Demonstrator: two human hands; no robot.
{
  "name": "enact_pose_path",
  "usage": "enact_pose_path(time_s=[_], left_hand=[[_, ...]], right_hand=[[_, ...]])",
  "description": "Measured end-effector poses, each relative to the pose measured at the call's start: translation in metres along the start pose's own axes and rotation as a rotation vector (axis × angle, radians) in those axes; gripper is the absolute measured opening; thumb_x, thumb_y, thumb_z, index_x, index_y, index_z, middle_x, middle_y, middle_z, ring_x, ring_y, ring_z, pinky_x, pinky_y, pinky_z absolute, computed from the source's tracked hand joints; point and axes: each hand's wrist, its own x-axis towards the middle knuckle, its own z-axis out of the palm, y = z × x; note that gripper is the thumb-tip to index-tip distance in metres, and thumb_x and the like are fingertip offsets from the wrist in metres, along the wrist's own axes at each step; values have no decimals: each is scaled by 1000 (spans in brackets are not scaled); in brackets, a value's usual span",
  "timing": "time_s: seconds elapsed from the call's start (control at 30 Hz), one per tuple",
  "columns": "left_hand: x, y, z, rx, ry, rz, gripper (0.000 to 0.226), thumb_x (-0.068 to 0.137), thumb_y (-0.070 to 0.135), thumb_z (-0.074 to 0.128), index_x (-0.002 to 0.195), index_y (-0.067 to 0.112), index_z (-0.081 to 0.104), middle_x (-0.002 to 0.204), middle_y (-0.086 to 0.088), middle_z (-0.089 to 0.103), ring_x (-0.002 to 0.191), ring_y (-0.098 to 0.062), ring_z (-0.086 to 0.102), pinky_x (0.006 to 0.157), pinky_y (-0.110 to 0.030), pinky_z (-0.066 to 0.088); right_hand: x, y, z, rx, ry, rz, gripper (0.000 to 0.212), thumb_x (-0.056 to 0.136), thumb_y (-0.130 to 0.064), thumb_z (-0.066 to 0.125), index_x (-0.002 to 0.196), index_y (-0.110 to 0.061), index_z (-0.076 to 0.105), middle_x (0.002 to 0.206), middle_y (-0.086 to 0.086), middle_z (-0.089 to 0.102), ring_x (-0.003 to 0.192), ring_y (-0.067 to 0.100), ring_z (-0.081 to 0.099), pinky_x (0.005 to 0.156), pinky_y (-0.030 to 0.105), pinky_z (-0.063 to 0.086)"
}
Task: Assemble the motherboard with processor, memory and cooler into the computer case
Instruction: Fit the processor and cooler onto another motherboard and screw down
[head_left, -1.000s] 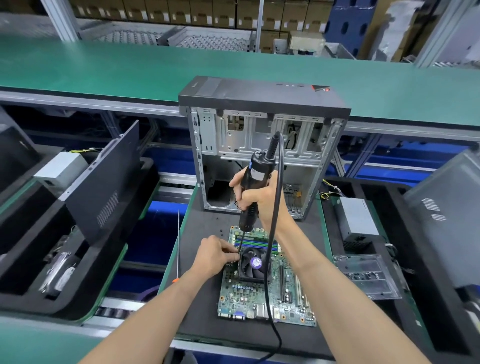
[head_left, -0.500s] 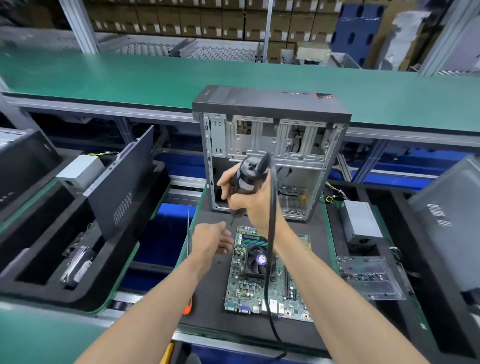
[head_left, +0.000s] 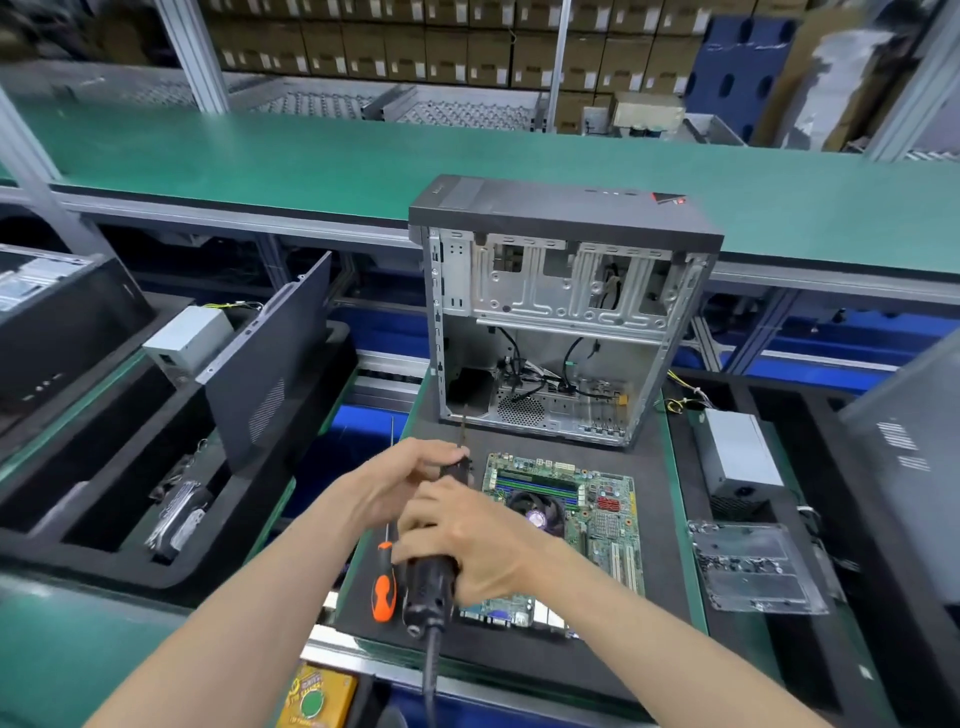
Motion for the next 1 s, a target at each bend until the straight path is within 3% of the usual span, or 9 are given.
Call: enact_pose_path(time_s=[0.1,0.2,0.3,0.37,0.47,0.6,0.67,0.77,1.0], left_hand=[[6,-1,-5,118,-18,45,7,92,13,64,87,15,69,67,1,66,61,-13,57,60,-27,45],[11,-3,-12,123,47,28,12,92,3,62,99,9,70,77,-7,62,61,-17,52,56,-28,45],[22,-12,-22,246,215,28,17,91,1,63,104,10,68,80,-8,66,59,-16,60,50,-30,52],[29,-21,-26,371,329,23,14,91,6,64,103,13,66,83,-8,67,69,-21,66,57,-38,61],[36,-31,-30,548,462,7,9,87,13,67,94,16,64,91,-8,69,78,-26,71,68,-44,63],[41,-38,-28,730,549,9,17,81,20,69,89,7,61,92,-10,69,79,-26,67,75,-38,59],[43,-40,-25,786,573,4,22,82,22,70,91,5,60,91,-9,66,78,-24,64,67,-33,54],[49,-42,-17,850,588,-2,24,84,22,70,93,5,55,89,-7,61,76,-24,60,59,-30,45],[60,-45,-3,1068,558,-17,22,89,19,64,101,3,55,101,-13,61,94,-32,64,77,-35,54]], right_hand=[[-8,7,12,-154,-120,-16,50,64,-8,78,113,-11,70,109,10,60,103,29,50,96,46,40],[-17,15,23,-294,-177,52,79,63,-13,73,138,-17,50,133,8,49,120,27,44,109,39,35],[-38,30,26,-269,-78,233,88,67,-8,70,148,-18,35,145,4,41,132,23,41,114,37,33],[-57,44,24,-217,20,392,80,74,-5,65,148,-16,36,146,3,41,134,21,39,115,38,36],[-82,60,26,-195,32,612,70,86,-26,58,151,-16,33,151,3,36,138,20,35,118,38,30],[-98,69,33,-177,-84,740,92,83,-60,55,157,-14,24,157,2,28,143,21,28,118,36,24],[-101,71,38,-183,-128,762,102,79,-67,55,158,-13,20,159,2,26,144,21,27,120,38,23],[-102,74,46,-209,-155,784,107,78,-67,60,159,-12,16,158,4,29,143,24,29,122,40,22],[-101,83,50,-206,-145,801,93,81,-50,72,152,-13,25,145,5,40,131,25,40,116,37,32]])
